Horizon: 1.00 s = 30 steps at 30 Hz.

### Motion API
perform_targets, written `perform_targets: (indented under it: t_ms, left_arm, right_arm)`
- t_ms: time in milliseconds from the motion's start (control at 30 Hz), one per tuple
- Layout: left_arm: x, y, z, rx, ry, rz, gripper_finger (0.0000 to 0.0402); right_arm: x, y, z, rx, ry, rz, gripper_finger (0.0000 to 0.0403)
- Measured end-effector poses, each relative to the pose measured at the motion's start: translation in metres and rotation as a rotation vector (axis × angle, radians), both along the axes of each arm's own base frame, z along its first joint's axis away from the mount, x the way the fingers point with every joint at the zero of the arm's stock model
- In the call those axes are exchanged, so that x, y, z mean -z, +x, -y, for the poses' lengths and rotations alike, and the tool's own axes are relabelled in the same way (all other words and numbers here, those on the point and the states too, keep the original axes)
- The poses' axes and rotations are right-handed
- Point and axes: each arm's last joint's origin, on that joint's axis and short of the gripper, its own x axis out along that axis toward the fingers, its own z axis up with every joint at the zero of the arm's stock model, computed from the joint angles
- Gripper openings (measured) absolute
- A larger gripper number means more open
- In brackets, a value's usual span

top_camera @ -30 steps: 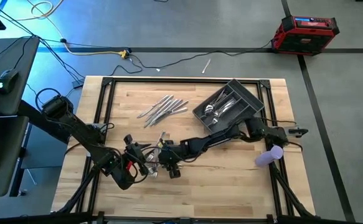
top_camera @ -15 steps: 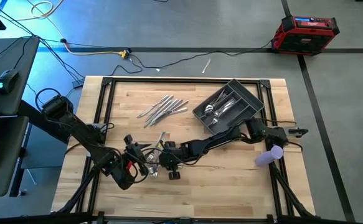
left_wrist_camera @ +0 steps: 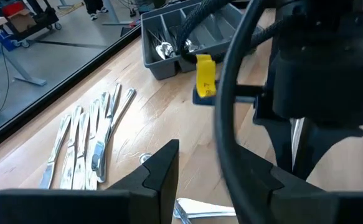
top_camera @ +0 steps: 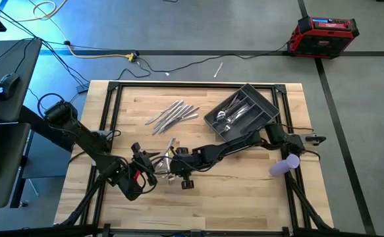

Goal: Sort silverware
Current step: Put the fork in the silverware tray

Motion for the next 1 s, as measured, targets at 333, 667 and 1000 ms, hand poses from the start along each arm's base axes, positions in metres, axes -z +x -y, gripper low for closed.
perform_targets:
  t_ms: [333, 667, 1000]
  left_arm:
    - [0.0, 0.0, 0.0, 0.001, -0.002, -0.002, 0.0103]
    - [0.0, 0.0, 0.0, 0.0, 0.0, 0.0, 0.0104]
    - [0.0, 0.0, 0.0, 0.0, 0.001, 0.0, 0.0103]
  right_arm:
    - [0.008, -0.008, -0.016, -0.038, -0.01, -0.007, 0.0014]
    - [0.007, -0.009, -0.025, -0.172, 0.047, 0.0, 0.0166]
    - [0.007, -0.009, -0.037, -0.373, 0.015, 0.06, 0.02]
